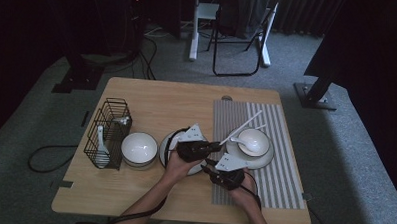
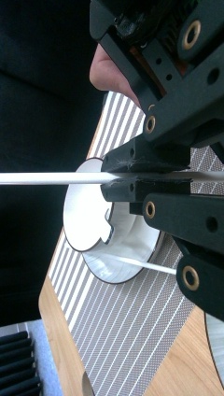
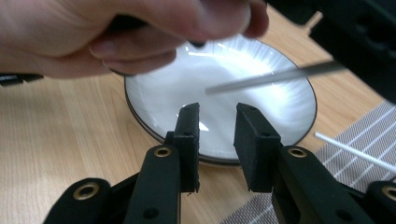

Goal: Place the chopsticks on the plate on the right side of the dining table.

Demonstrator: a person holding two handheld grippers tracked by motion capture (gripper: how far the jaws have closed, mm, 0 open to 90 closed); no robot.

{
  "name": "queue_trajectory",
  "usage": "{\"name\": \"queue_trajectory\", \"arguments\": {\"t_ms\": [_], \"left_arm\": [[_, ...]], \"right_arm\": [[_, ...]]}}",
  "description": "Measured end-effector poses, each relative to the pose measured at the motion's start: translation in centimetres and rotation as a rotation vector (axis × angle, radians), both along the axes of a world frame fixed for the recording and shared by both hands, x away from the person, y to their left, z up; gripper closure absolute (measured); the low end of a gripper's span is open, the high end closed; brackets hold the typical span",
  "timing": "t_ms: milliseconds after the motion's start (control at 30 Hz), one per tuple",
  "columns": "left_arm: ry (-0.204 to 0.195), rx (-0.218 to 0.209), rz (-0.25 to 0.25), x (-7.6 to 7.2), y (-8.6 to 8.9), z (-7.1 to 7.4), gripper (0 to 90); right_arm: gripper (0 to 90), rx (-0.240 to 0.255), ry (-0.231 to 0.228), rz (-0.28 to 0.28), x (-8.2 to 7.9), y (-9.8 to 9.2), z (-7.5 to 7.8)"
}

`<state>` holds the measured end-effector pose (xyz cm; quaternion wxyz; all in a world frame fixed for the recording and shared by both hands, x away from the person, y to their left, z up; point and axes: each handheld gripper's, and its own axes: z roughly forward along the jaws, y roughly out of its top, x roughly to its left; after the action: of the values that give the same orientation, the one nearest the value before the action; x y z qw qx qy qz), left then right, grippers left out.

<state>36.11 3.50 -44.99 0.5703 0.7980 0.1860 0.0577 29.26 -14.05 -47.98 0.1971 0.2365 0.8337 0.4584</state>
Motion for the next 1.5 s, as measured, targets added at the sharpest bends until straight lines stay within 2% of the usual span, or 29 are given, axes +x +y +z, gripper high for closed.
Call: {"name": "queue_trajectory", "arguments": {"t_ms": [500, 667, 833, 1100, 1500], "left_arm": [[-0.024, 0.031, 0.017, 1.2, 0.1, 0.5, 86.1], [-0.041, 0.052, 0.016, 1.9, 0.0, 0.9, 86.0], [-0.054, 0.051, 0.023, 2.4, 0.0, 1.3, 86.0], [-0.059, 0.048, 0.034, 3.1, -0.1, 1.4, 86.0], [-0.082, 0.068, 0.048, 4.2, -0.5, 2.0, 86.0]], "right_arm": [[60.7, -0.036, 0.004, -0.028, 0.1, -1.7, -0.8], [57.4, -0.060, 0.016, -0.037, 0.0, -2.9, -1.4], [56.8, -0.072, 0.030, -0.050, -0.2, -3.9, -1.8], [55.2, -0.079, 0.045, -0.070, -0.4, -5.0, -2.5], [53.3, -0.073, 0.060, -0.076, -0.6, -5.6, -3.0]]}}
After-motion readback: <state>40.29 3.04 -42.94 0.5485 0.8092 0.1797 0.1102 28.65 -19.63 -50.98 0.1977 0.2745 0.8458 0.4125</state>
